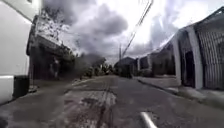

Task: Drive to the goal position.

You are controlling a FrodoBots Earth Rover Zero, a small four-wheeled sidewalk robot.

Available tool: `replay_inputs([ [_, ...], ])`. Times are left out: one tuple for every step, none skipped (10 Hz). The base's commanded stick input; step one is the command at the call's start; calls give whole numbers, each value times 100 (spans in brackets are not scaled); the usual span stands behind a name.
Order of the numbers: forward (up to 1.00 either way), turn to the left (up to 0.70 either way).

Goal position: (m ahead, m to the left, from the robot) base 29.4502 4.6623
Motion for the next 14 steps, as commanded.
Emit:
replay_inputs([
  [85, -10],
  [85, -6],
  [85, -2],
  [85, 0],
  [85, 0],
  [85, 0],
  [85, 0],
  [85, 0],
  [85, 0],
  [85, 0],
  [85, 0],
  [85, 0],
  [85, 0],
  [85, 0],
])
